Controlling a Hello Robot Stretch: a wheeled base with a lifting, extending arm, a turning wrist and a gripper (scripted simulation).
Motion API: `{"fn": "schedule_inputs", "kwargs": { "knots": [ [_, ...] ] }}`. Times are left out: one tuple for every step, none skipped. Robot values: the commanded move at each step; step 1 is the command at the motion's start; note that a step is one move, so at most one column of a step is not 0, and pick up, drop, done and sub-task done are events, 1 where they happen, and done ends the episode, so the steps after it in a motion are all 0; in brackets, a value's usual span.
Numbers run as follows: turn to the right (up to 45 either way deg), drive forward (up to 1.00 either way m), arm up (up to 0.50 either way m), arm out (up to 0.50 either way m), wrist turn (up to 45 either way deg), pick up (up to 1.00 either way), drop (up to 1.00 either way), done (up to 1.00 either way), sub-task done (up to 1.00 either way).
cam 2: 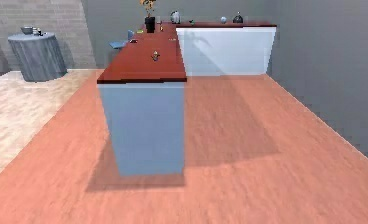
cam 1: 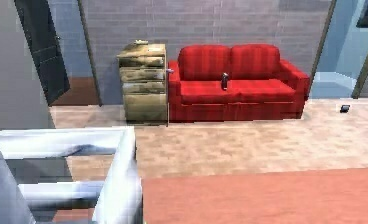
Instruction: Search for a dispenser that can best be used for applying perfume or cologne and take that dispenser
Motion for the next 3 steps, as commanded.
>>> {"fn": "schedule_inputs", "kwargs": {
  "knots": [
    [0.0, 0.20, 0.00, 0.00, 0.0, 0.00, 0.00, 0.00, 0.00],
    [-45.0, 0.00, 0.00, 0.00, 0.0, 0.00, 0.00, 0.00, 0.00],
    [-45.0, 0.00, 0.00, 0.00, 0.0, 0.00, 0.00, 0.00, 0.00]
  ]
}}
